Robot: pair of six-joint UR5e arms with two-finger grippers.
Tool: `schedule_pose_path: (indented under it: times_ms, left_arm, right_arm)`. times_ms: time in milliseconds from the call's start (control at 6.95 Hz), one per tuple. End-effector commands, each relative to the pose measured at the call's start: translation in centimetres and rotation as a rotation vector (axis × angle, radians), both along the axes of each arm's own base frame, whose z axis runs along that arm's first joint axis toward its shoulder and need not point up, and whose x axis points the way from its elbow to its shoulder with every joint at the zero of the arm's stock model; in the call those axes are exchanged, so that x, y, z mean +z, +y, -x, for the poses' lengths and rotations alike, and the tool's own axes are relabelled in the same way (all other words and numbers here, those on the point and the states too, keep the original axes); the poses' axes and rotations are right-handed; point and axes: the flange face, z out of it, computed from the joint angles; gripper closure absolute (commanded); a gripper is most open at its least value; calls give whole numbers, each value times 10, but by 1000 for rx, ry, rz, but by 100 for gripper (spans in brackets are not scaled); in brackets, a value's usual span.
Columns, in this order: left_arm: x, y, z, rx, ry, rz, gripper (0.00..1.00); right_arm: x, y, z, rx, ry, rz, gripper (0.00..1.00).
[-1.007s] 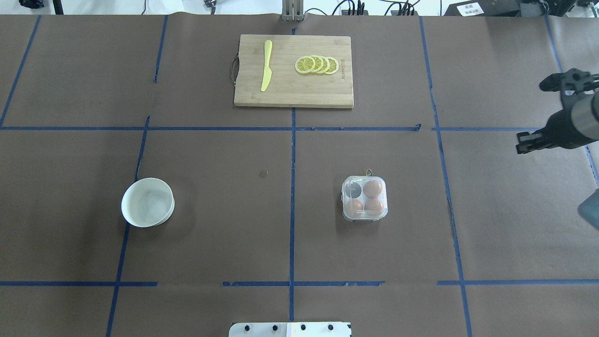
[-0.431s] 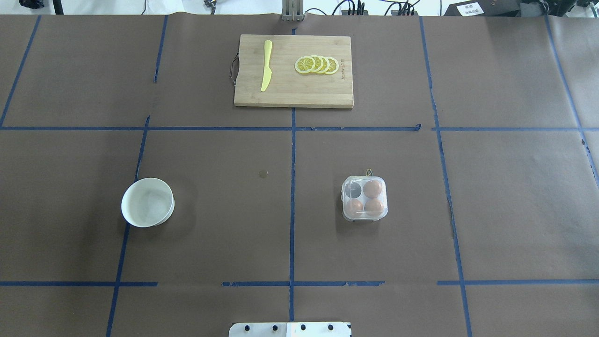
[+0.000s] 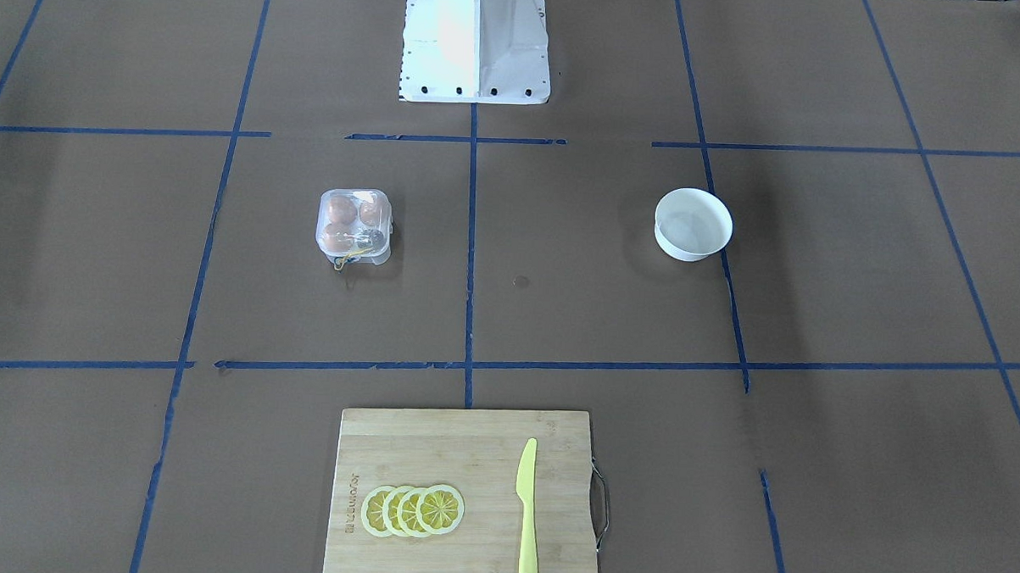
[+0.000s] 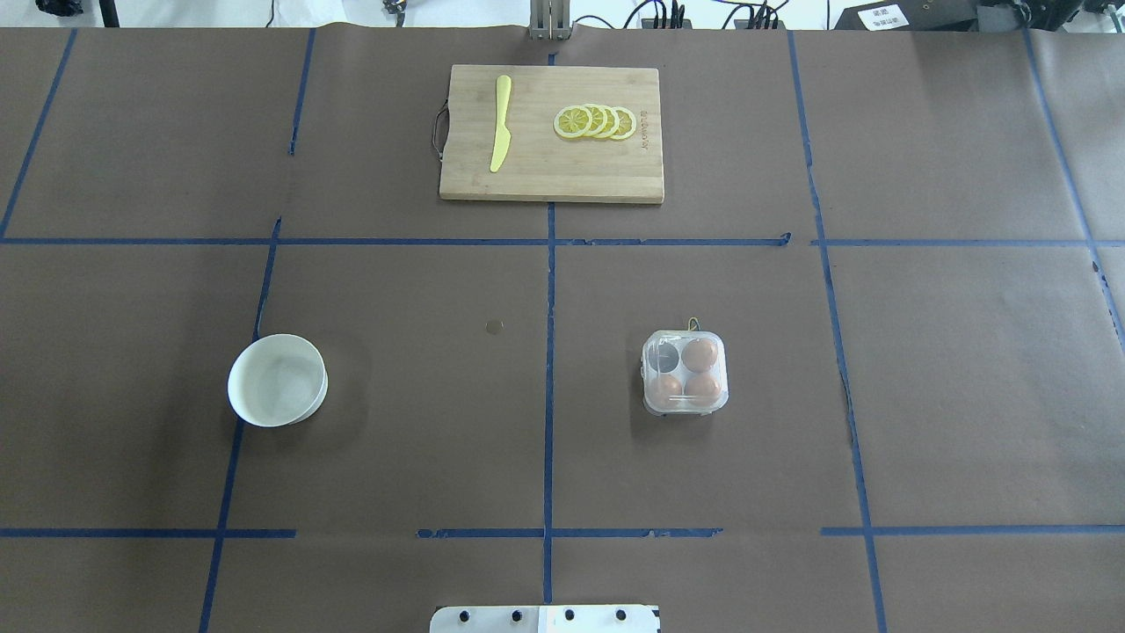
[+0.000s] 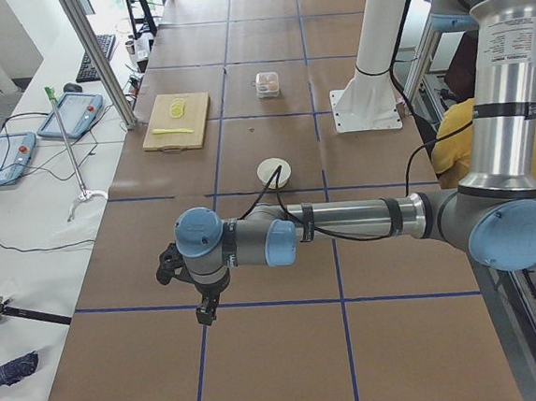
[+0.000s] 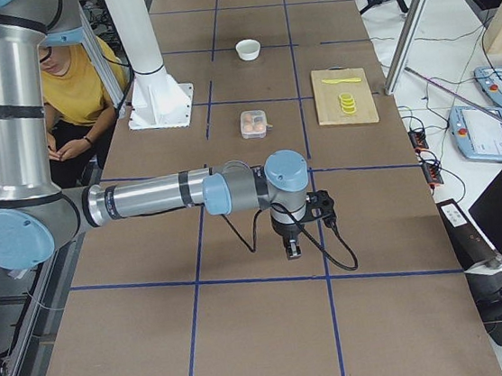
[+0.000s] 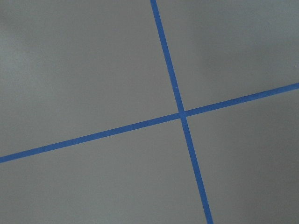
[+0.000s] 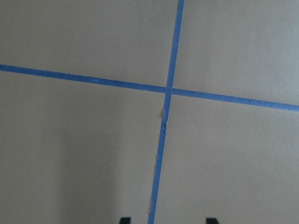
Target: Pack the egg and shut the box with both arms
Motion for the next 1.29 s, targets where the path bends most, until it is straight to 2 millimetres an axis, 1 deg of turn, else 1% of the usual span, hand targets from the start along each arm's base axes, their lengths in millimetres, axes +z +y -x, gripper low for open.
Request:
schedule_pose_path:
  times_ms: [0,431,719,863,1007,1150]
  left_arm:
    - [0,0,0,0,0,-2,0]
    - [-2,-1,0,-1,-1,-5,0]
    - [4,0,-1,1,-9,4,0]
    - [5,3,0,-1,-9,5,0]
    - [9,17,-1,4,-8,2,0]
    - [5,17,-1,5,-2,-3,0]
  right_arm:
    - [17,11,-2,1,7,27,0]
    - [19,12,-3,5,17,30,0]
    - [20,13,-3,3,16,31,0]
    - [21,14,-2,2,13,33,0]
    - [23,15,-3,5,18,38,0]
    - [24,15,-3,5,19,41,0]
